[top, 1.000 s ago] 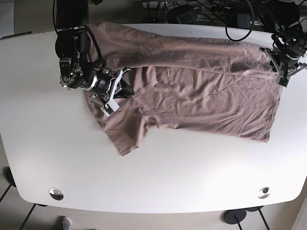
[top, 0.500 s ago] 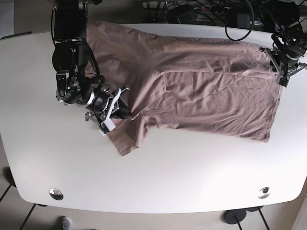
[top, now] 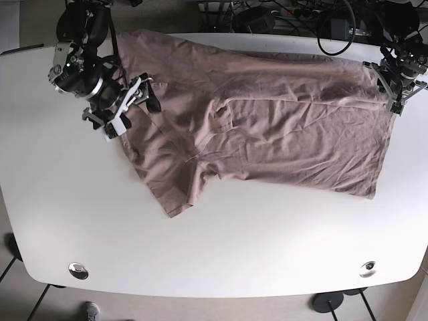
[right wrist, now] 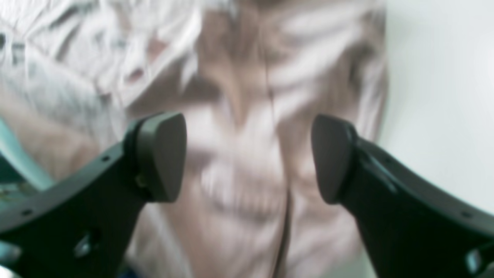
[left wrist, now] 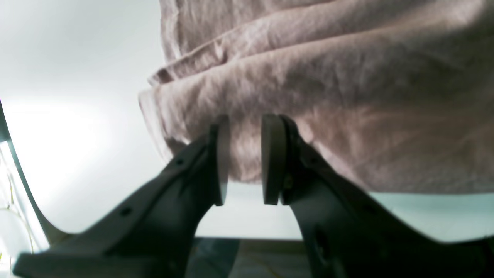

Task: Fold the T-shirt properly
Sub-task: 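Grasp the shirt edge with the right gripper and smooth it outward, then grasp the shirt edge with both grippers and fold it toward the hem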

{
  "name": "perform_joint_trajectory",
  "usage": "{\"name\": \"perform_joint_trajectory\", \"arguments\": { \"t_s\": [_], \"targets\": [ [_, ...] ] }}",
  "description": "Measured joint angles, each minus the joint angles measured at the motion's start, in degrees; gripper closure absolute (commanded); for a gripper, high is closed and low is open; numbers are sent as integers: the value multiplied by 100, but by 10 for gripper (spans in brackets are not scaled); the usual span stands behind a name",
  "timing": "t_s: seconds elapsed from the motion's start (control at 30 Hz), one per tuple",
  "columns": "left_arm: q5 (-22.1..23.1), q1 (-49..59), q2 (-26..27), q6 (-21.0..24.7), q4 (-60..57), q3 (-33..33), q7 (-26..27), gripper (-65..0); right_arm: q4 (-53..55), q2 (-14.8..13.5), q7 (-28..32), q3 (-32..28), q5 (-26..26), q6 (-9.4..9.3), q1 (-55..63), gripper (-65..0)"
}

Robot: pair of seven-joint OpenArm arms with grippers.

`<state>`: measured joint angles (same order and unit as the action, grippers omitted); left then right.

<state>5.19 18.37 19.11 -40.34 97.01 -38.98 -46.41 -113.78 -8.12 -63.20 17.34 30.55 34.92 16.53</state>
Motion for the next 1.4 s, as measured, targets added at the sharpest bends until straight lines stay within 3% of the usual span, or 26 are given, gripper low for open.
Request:
{"name": "perform_joint_trajectory", "arguments": {
  "t_s": [0.1,0.17,0.27,0.43,0.57,0.63,0.73,0.9,1.03,1.1,1.2,1.3,1.4],
  "targets": [
    [74,-11,-35,-4,-208,-391,439,-117,42,-42,4,157,535,0,616,-255],
    [-55,17,-24,33,-299,-597,494,-115,42,-28,2,144,549,0,874,-147],
    [7,0,-74,7,-323,-588,584,-115,227,-28,-2,136,549,0,1178,-63],
    [7,9,-96,0,-323,-592,616,-115,706,-295,63,125,160,4,1287,-63],
    [-2,2,-98,-2,-323,-592,599,-115,1117,-730,669,101,-63,575,1255,-63],
    [-4,11,-101,0,-323,-592,575,-118,1482,-1027,1128,101,-92,699,1169,-63],
    [48,107,-96,0,-319,-584,584,-119,1952,-1357,1482,142,-190,719,831,-63],
    [42,299,-382,22,162,-588,560,-122,2380,-1773,1541,160,-260,697,442,-63],
    [79,319,-675,0,540,-573,498,-204,1945,-1727,1294,164,-595,555,498,-63],
    [72,319,-782,-2,675,-564,249,-240,1484,-1556,1043,227,-831,503,656,-63],
    [28,120,-793,0,693,-511,247,-242,793,-1128,990,719,-831,509,715,-71],
    [9,-175,-763,20,603,-321,275,-242,673,-1029,975,706,-811,516,323,-193],
    [-24,-376,-758,20,581,-116,249,-242,763,-927,654,752,-918,514,-407,-388]
  ]
}}
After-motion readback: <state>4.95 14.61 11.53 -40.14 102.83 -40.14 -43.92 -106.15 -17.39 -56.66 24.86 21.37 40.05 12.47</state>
